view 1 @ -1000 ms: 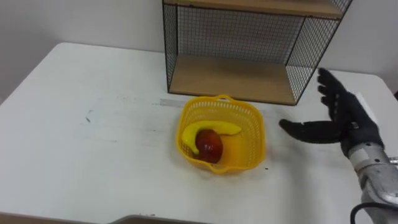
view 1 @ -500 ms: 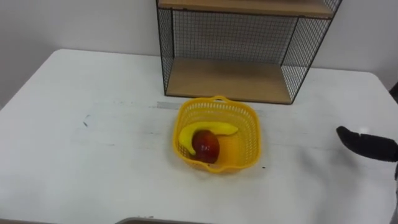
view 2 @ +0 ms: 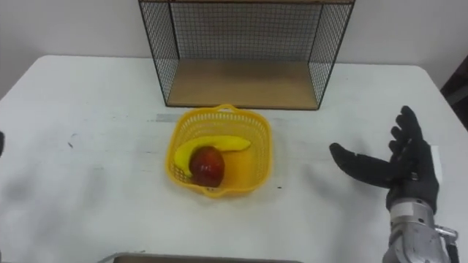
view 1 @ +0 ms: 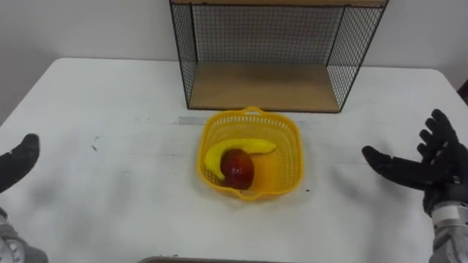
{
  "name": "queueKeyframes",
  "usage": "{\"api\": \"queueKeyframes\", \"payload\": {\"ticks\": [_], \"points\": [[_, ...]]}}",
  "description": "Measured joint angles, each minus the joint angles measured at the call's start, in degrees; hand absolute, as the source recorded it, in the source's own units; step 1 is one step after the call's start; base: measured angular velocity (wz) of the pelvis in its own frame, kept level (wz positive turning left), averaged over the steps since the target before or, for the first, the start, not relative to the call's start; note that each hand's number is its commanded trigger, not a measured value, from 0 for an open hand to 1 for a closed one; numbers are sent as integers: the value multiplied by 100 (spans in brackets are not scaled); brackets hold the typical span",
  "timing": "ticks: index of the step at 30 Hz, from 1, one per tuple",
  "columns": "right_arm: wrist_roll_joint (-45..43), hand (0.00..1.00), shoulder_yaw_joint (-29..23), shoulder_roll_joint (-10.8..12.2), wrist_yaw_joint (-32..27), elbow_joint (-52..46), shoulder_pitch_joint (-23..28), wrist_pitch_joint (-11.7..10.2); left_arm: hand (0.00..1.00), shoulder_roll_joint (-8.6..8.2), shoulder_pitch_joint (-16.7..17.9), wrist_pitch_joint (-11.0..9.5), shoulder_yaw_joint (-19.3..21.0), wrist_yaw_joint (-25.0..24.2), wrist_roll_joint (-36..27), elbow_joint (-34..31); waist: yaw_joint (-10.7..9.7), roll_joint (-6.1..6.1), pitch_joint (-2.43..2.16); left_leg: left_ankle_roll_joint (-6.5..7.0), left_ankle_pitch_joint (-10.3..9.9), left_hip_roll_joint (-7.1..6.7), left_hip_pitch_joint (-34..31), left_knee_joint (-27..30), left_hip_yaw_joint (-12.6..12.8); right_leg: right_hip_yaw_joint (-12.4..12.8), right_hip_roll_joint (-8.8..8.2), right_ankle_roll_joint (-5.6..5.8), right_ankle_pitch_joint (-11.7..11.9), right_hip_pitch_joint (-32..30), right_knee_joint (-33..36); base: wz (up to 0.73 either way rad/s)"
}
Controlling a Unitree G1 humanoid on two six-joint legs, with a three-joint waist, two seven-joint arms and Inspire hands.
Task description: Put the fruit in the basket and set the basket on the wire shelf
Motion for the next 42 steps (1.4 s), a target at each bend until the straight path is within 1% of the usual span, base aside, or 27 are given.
{"api": "queueKeyframes", "payload": {"ticks": [1,2,4,5,7,10,12,14,15,16,18,19,21,24,27,33,34,36,42], "points": [[157,0,90,9,75,33,10,1,0,0,-4,1,-114,-264,-60,0,-27,7,6,1,-1,22,-13,-10,11,6,-2,3,2,-22,-1,-3],[248,0,115,32,135,32,18,1,0,0,-2,1,-175,-387,-72,3,-43,13,10,1,-1,23,-22,-14,11,3,-4,3,2,-34,0,0],[506,0,232,112,345,32,15,1,0,0,-11,1,-389,-880,-172,60,-108,33,22,1,0,22,-47,-35,14,-7,-3,4,2,-87,3,0],[559,0,282,114,381,32,15,0,0,0,-13,1,-446,-977,-175,93,-115,38,23,1,0,19,-58,-39,21,-7,0,4,2,-93,3,-3],[738,0,385,158,558,32,10,0,0,-3,-56,12,-648,-1326,-171,224,-121,44,19,-4,0,23,-87,-45,59,-13,12,3,2,-124,0,-2],[932,0,382,182,726,32,0,-1,0,-41,-64,25,-696,-1668,-171,280,-132,54,13,-5,1,28,-107,-32,71,-13,12,3,2,-153,-3,0],[1135,0,383,196,777,32,-1,-7,0,-53,-84,26,-699,-1789,-185,284,-133,53,13,-5,1,28,-101,-14,111,13,7,3,2,-161,-3,-6],[1334,0,397,249,849,57,-22,-27,0,-60,-124,26,-766,-1916,-327,289,-134,54,13,-4,1,25,-92,1,134,22,3,4,2,-147,-4,-6],[1475,0,418,304,905,134,-91,-44,0,-63,-145,26,-832,-2030,-407,296,-138,51,15,-4,1,24,-77,-3,144,28,1,4,2,-141,-4,0],[1567,0,478,312,951,240,-158,-52,0,-64,-184,27,-912,-2179,-435,384,-144,48,17,-4,1,26,-53,-4,160,42,0,4,2,-125,-4,-4],[1565,0,565,332,1053,311,-184,-51,0,-90,-209,80,-1000,-2364,-430,495,-157,48,17,-4,0,28,-36,-4,163,41,1,4,2,-109,0,-2],[1552,0,571,393,1116,318,-183,-50,0,-147,-208,136,-1006,-2468,-429,520,-172,50,18,-4,0,31,-41,-4,167,42,5,4,2,-112,3,0],[1553,0,584,447,1139,318,-184,-50,0,-205,-208,168,-1024,-2599,-448,523,-202,50,18,-4,-2,36,-63,-2,171,39,10,2,3,-127,17,0],[1542,0,700,447,1178,317,-196,-48,0,-235,-208,193,-1140,-2737,-492,522,-254,55,15,-4,-2,44,-122,4,182,34,13,-6,8,-175,41,-2],[1542,0,897,447,1227,317,-199,-42,0,-274,-208,241,-1261,-2855,-485,563,-243,57,14,-5,-2,70,-108,-7,284,130,32,-9,10,-233,111,-15],[1552,0,1227,448,1356,322,-213,-43,0,-287,-209,241,-1584,-3027,-485,909,-243,34,22,-4,-1,74,-10,-44,375,219,38,-12,13,-201,114,-9],[1552,0,1272,453,1393,337,-222,-43,0,-287,-210,242,-1613,-3085,-485,921,-246,20,30,-4,-1,74,-11,-45,375,222,39,-12,13,-206,114,-3],[1552,0,1283,453,1459,395,-239,-43,0,-287,-210,241,-1634,-3125,-487,931,-252,2,25,-4,-1,76,-9,-49,393,238,39,-12,13,-217,113,-3],[1552,0,1325,453,1511,403,-284,-44,0,-283,-209,241,-1709,-3129,-492,971,-242,-20,30,-4,-1,77,6,-94,414,272,45,-12,13,-224,106,-1]]}}
